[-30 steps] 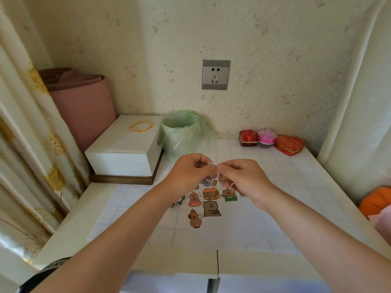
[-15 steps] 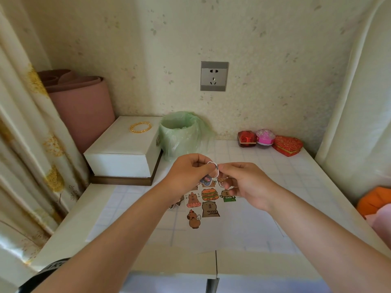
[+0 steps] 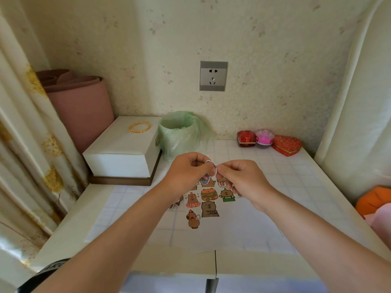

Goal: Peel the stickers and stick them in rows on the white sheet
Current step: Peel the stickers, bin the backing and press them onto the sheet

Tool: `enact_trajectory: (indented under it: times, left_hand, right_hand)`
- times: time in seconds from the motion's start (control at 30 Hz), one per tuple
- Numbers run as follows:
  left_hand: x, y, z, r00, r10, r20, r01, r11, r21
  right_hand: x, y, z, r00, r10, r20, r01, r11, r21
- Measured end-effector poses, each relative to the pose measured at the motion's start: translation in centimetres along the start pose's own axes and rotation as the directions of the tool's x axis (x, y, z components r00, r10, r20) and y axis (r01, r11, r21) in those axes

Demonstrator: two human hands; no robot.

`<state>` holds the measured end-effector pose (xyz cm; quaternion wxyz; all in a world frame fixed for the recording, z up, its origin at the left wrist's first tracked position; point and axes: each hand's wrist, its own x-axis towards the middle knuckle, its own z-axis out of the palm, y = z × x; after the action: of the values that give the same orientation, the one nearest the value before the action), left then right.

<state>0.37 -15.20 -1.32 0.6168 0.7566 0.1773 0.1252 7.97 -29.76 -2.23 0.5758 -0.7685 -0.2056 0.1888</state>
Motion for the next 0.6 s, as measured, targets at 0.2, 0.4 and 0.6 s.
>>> enact_trajectory:
  times: [0.2,0.4,0.6]
  left_hand:
    - [-0.15,0.37,-0.21,0.999,0.034,0.006,-0.034,0.999,-0.005]
    - [-0.33,0.76,-0.6,0.997,0.066,0.028,-0.065,0.998,-0.015]
    - [-0.16,0.73,-0.74,0.993,0.099,0.057,-0.104,0.99,0.1]
  right_hand:
    - [-0.42,-0.45,-0.02,0.998,0.021,0.061,-0.03,0.988,0.154]
    - [-0.34,-0.85,-0.19,0.996,0.021,0.088,-0.036,0.984,0.172]
    - [-0.06,-1.03,-0.35,0.998,-0.036,0.058,0.038,0.999,-0.027]
